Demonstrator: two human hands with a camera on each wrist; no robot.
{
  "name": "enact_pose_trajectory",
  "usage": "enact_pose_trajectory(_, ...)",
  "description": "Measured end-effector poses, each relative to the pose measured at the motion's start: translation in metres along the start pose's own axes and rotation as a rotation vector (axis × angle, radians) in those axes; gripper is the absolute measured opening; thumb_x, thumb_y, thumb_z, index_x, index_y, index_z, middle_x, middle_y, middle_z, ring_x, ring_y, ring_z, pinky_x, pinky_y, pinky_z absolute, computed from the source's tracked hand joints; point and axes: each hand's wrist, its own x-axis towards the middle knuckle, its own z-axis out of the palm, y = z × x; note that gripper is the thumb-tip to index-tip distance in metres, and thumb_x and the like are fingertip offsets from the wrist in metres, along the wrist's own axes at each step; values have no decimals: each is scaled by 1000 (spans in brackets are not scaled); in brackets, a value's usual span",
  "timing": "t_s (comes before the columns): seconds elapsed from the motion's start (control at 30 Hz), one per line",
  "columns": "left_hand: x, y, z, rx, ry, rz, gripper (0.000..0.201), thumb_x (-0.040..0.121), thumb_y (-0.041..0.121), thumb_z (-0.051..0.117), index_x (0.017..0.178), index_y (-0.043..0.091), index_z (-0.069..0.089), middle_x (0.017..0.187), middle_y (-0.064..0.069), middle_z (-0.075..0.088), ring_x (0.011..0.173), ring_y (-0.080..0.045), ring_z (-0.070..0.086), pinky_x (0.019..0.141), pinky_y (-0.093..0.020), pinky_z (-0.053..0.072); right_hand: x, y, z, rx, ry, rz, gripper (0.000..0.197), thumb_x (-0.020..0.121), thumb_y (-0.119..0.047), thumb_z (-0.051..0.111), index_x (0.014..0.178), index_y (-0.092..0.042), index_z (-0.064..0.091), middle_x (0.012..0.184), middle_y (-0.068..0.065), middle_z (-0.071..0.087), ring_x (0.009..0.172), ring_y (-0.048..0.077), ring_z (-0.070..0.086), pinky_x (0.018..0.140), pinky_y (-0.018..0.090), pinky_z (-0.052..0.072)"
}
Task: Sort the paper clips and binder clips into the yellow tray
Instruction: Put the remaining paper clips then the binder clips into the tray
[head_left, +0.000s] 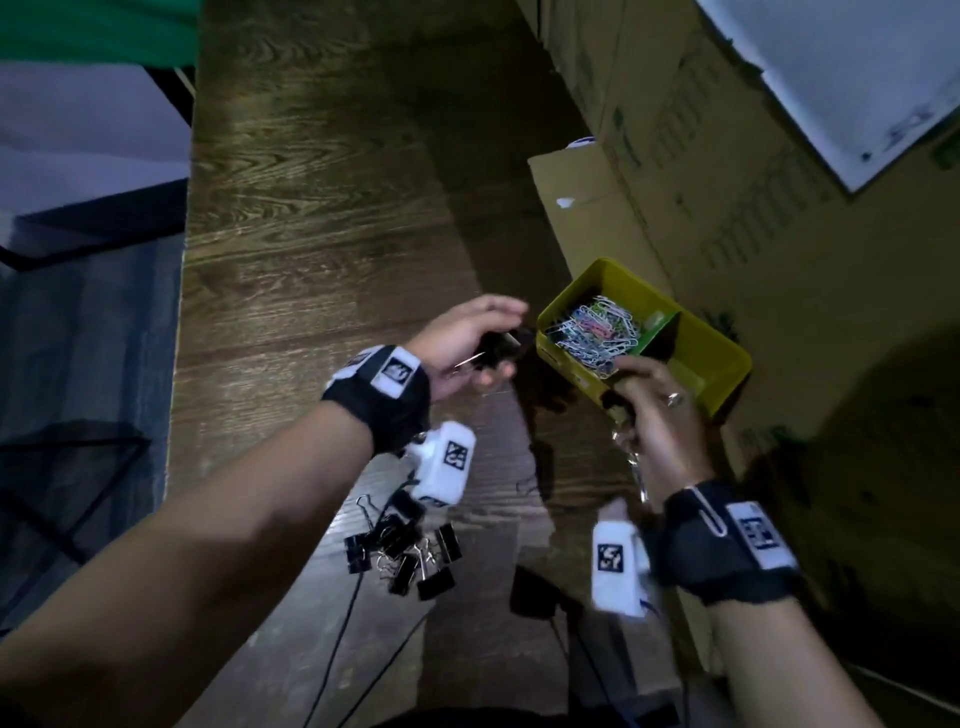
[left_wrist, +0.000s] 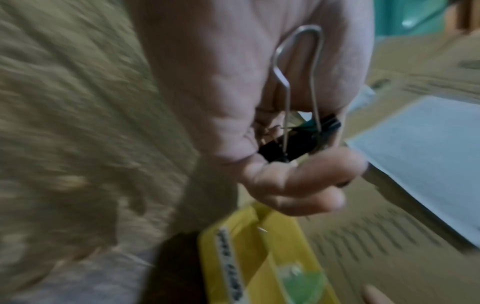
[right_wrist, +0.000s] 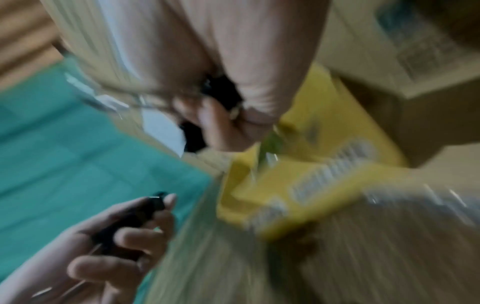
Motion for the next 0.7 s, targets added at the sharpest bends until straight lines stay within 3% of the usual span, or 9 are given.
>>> enact_pose_trajectory(0.07, 12, 13, 43, 170, -63, 0, 10, 91, 16, 53, 99, 17, 58, 88, -9, 58, 48, -18, 52, 32, -16, 36, 15, -21, -22, -90, 102, -15, 16, 87, -12, 55, 86, -23, 66, 81, 7, 60, 57, 18, 49, 46, 20, 39)
enact_pose_trajectory(0.17, 28, 22, 103, 408, -113, -6, 2, 90, 17, 57, 91, 16, 58, 88, -11, 58, 56, -20, 51, 38, -23, 44, 38, -37, -46, -317, 197, -58, 5, 84, -23, 59, 83, -25, 64, 90, 5, 65, 81, 22, 58, 70, 29, 45)
enact_pose_trajectory(0.2, 34, 21, 119, 465, -106, 1, 4, 88, 18, 59, 91, 16, 57, 85, -10, 57, 60, -20, 53, 43, -26, 49, 45, -39, -51, -401, 213, -56, 6, 83, -26, 59, 86, -24, 64, 91, 4, 65, 85, 23, 59, 75, 29, 45)
enact_pose_trajectory(0.27, 48, 17, 141, 588, -75, 29, 15, 84, 19, 63, 98, 14, 59, 89, -9, 58, 77, -23, 59, 63, -38, 58, 55, -41, -61, -526, 195, -40, 18, 81, -32, 57, 96, -25, 63, 97, 6, 68, 91, 28, 64, 84, 35, 50)
enact_pose_trajectory(0.3, 54, 13, 148, 645, -65, 38, 21, 83, 19, 64, 103, 13, 59, 95, -11, 61, 87, -26, 61, 73, -41, 58, 57, -40, -65, -571, 175, -29, 23, 81, -32, 56, 101, -25, 63, 102, 8, 68, 95, 30, 64, 88, 40, 50)
enact_pose_trajectory(0.37, 61, 6, 155, 700, -71, 33, 32, 83, 20, 63, 114, 14, 57, 110, -15, 62, 99, -30, 61, 80, -42, 56, 58, -35, -72, -622, 134, 2, 32, 83, -28, 57, 114, -24, 60, 113, 7, 65, 104, 31, 61, 93, 42, 48)
enact_pose_trajectory(0.53, 60, -3, 149, 898, -113, 159, 47, 90, 28, 55, 135, 17, 45, 132, -8, 54, 117, -24, 52, 97, -30, 43, 47, -22, -76, -547, 103, -45, 48, 81, -17, 62, 128, -24, 53, 123, 8, 62, 114, 26, 57, 99, 39, 45)
enact_pose_trajectory(0.6, 54, -4, 140, 872, -114, 215, 38, 93, 23, 52, 130, 15, 50, 127, -10, 58, 114, -25, 54, 93, -28, 43, 36, -17, -74, -573, 191, -112, 47, 83, -16, 63, 128, -20, 54, 121, 9, 63, 114, 27, 58, 96, 33, 44)
enact_pose_trajectory(0.7, 36, -7, 108, 639, -122, 226, 18, 93, 12, 51, 107, 11, 63, 100, -13, 67, 88, -28, 63, 70, -31, 48, 22, -6, -70, -707, 287, -42, 59, 83, -18, 64, 137, -10, 41, 131, 20, 50, 122, 37, 46, 98, 39, 38)
